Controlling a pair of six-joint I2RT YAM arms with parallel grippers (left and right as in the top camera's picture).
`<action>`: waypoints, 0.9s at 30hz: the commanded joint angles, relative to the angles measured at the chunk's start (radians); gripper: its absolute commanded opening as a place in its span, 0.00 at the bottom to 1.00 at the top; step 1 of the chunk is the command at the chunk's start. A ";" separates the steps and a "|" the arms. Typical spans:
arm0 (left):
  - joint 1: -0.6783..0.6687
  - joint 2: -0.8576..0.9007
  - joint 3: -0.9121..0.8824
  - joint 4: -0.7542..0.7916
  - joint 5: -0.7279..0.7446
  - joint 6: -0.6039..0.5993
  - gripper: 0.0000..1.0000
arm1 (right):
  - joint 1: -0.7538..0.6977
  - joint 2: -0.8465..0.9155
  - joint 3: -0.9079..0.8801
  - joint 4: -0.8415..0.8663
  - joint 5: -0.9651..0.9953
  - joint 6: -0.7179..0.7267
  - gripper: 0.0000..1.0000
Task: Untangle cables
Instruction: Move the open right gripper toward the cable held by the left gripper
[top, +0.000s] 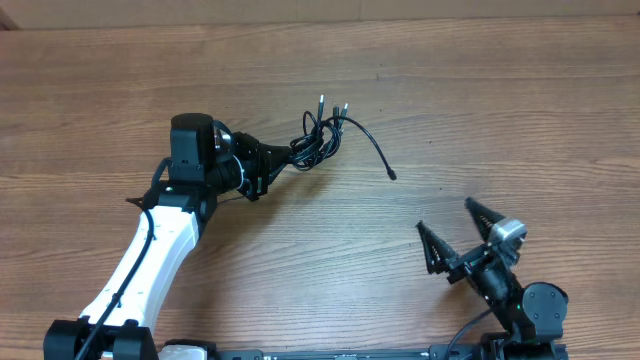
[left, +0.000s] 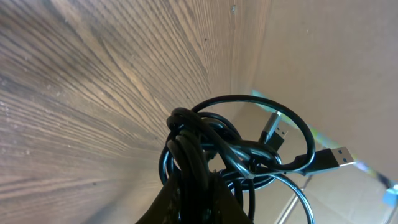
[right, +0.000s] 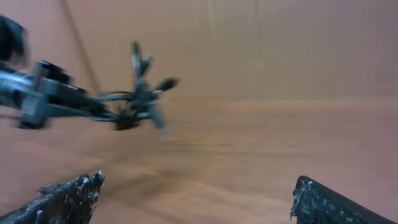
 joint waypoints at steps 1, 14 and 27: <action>-0.001 -0.025 0.028 0.008 0.041 -0.075 0.04 | -0.003 0.006 -0.010 0.006 -0.156 0.257 1.00; -0.001 -0.025 0.028 -0.001 0.047 -0.327 0.04 | -0.003 0.008 -0.009 0.045 -0.403 0.590 1.00; 0.000 -0.024 0.028 -0.022 0.075 -0.372 0.04 | -0.003 0.008 -0.010 0.216 -0.203 0.666 1.00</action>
